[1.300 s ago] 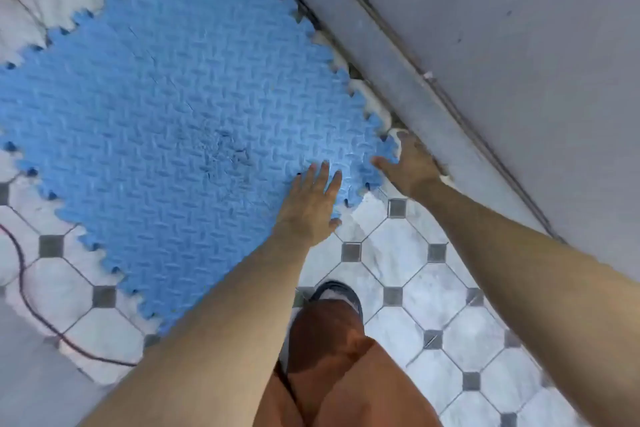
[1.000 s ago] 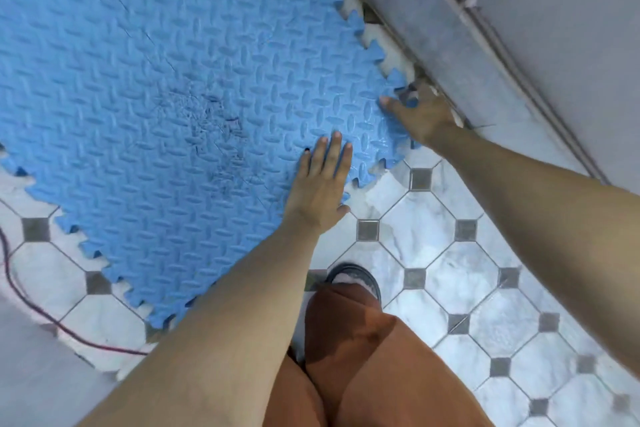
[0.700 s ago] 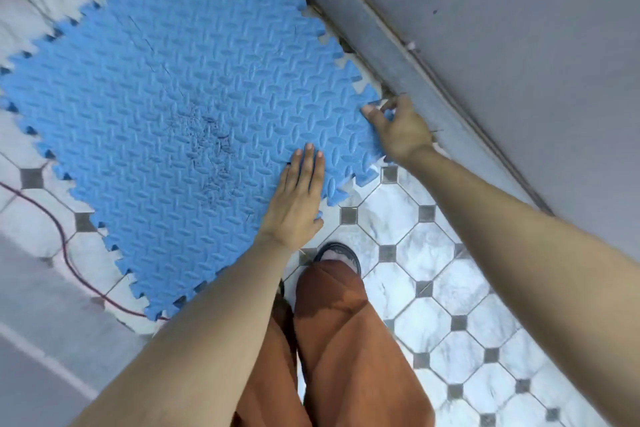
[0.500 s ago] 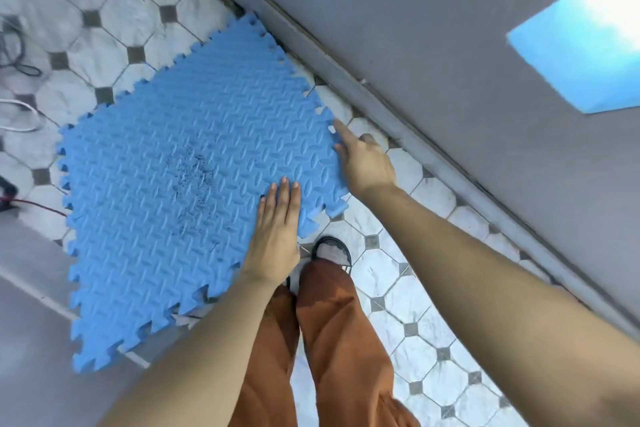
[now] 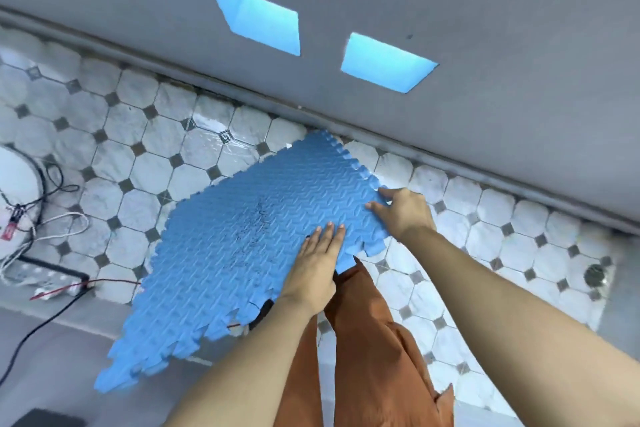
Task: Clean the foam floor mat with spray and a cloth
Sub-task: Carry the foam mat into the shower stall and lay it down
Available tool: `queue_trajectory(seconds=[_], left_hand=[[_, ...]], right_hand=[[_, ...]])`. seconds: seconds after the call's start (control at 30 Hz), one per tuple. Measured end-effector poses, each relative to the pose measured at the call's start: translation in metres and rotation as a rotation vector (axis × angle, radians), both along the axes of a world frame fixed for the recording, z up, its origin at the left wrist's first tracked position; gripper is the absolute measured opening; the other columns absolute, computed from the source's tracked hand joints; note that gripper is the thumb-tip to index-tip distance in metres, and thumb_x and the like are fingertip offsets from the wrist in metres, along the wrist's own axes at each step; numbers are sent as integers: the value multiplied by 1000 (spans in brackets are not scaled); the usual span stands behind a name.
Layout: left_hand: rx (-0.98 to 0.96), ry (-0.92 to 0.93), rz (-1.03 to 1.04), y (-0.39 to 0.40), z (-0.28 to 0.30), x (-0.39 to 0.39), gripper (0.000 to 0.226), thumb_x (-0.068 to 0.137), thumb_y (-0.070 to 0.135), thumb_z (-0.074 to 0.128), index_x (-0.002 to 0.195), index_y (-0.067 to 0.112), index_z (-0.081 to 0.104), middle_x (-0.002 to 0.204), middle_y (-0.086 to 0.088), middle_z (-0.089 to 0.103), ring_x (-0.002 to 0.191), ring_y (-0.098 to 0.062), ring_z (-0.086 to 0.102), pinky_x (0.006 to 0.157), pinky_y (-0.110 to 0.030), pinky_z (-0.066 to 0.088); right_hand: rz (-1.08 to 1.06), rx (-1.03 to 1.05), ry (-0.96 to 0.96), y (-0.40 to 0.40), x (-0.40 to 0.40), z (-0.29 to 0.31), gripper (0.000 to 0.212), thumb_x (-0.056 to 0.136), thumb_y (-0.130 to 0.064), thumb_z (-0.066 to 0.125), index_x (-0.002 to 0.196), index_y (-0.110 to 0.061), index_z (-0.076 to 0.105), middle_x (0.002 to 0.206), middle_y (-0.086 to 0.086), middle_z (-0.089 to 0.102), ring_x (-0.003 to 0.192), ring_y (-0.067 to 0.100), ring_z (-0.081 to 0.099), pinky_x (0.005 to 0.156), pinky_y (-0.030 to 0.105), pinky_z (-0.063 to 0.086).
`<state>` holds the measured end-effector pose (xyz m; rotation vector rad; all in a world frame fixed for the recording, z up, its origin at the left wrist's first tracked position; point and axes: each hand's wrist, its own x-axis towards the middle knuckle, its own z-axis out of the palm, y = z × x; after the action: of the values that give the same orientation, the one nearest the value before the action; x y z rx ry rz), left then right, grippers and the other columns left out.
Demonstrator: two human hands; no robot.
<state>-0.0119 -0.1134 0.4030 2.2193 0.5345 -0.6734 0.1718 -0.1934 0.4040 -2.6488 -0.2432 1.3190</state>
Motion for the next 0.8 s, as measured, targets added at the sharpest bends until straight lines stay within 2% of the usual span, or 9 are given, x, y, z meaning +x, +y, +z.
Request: queue_trajectory(seconds=[0.1,0.2,0.27,0.33,0.4,0.53,0.6,0.67,0.8], left_hand=[[-54,-2,-161,-30,15,16,88,81,-12,37,153,20,-4,161,-2,-6,148,-19,-6,119,-30,-3],[-109,-12,-382,-71,31,35,87,81,-12,36,153,19,-3,161,-4,-6,148,-22,-6,119,-31,-4],[-132,-17,-539,-103,40,51,86,82,-12,36,153,18,-3,161,-5,-6,148,-23,-5,119,-32,-4],[-160,-25,-711,-141,47,64,87,82,-12,37,153,18,-2,161,-6,-6,148,-24,-4,120,-34,-2],[-173,-47,-864,-180,52,71,88,82,-11,40,153,19,-2,161,-6,-6,148,-25,-3,120,-34,-1],[-211,-63,-1145,-270,58,74,86,84,-12,39,153,20,-1,161,-4,-6,148,-24,-4,120,-34,0],[-204,-73,-1280,-318,57,73,87,84,-14,38,153,20,-2,161,-3,-6,148,-24,-4,120,-34,0],[-184,-74,-1393,-361,54,68,88,83,-17,35,153,20,-3,161,-2,-7,148,-26,-4,120,-36,1],[-82,-101,-1584,-433,42,62,84,87,-17,33,153,19,-6,161,-7,-8,147,-32,-3,119,-41,6]], right_hand=[[-181,-39,-23,-63,-2,20,53,84,-51,67,131,-26,61,125,9,66,111,30,61,93,36,51],[-397,-70,-32,-136,-8,42,56,83,-51,68,131,-24,61,121,7,68,83,27,63,79,34,56],[-545,-102,-48,-189,-18,55,56,83,-51,69,131,-24,61,119,8,68,76,28,64,69,32,56],[-703,-135,-61,-242,-36,69,55,82,-51,69,130,-24,63,114,9,69,76,30,67,69,36,58],[-854,-166,-77,-291,-59,81,55,81,-53,68,129,-25,63,104,8,71,66,30,67,70,40,59],[-1169,-219,-138,-381,-113,101,50,83,-49,69,127,-26,65,84,5,71,48,26,63,71,39,59],[-1318,-233,-182,-424,-142,104,50,83,-47,69,127,-23,65,87,5,71,61,30,68,78,39,58],[-1442,-239,-214,-463,-168,100,52,84,-46,69,129,-21,64,106,10,71,88,34,69,86,41,56],[-1629,-263,-298,-526,-210,87,50,89,-40,67,133,-18,60,128,13,65,115,35,61,99,37,48]])
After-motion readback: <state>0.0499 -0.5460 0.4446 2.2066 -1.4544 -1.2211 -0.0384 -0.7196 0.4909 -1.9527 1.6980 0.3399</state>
